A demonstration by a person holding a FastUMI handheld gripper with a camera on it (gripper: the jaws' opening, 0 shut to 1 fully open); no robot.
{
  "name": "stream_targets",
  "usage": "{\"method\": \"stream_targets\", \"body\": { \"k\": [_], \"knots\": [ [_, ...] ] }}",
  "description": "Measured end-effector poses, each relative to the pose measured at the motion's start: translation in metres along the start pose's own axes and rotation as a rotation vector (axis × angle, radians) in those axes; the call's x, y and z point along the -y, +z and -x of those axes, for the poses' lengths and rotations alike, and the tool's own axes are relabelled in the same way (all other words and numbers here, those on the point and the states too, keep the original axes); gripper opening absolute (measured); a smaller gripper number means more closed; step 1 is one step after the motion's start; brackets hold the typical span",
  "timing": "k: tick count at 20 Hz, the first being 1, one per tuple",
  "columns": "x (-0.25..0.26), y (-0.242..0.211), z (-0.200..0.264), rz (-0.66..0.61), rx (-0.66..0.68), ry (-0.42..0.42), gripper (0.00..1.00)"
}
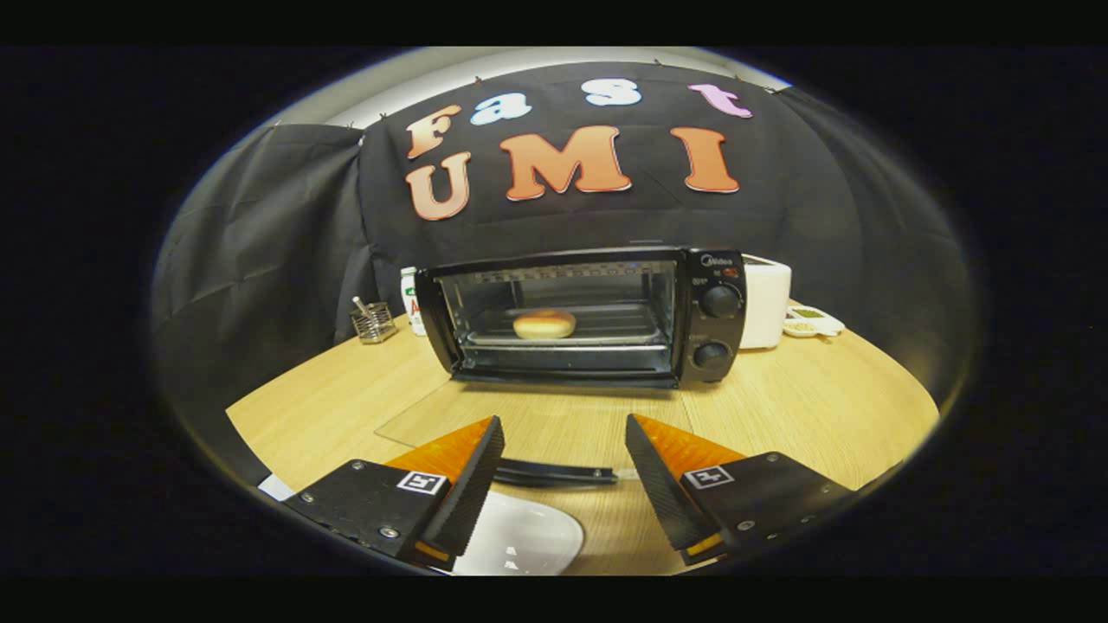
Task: Open the toaster oven, put the food inside, and close the toaster oven door.
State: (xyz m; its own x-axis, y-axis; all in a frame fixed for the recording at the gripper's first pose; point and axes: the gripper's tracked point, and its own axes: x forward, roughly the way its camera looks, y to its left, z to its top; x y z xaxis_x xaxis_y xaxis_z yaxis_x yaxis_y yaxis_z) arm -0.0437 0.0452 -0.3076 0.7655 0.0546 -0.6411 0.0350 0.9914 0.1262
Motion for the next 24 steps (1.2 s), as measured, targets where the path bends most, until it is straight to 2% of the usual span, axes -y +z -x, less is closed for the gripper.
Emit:
{"method": "stream_targets", "body": {
  "k": [5,12,13,16,20,24],
  "knots": [
    [0.002,-0.040,0.011,-0.026,-0.093,-0.003,0.85],
    [0.008,-0.072,-0.008,-0.025,-0.189,-0.021,0.85],
    [0.011,-0.072,-0.012,-0.023,-0.196,-0.031,0.85],
    [-0.001,-0.069,-0.013,-0.025,-0.207,0.013,0.85],
    [-0.003,-0.064,-0.013,0.018,-0.210,0.009,0.85],
    [-0.006,-0.047,-0.010,-0.005,-0.180,0.027,0.86]
  ]
}}
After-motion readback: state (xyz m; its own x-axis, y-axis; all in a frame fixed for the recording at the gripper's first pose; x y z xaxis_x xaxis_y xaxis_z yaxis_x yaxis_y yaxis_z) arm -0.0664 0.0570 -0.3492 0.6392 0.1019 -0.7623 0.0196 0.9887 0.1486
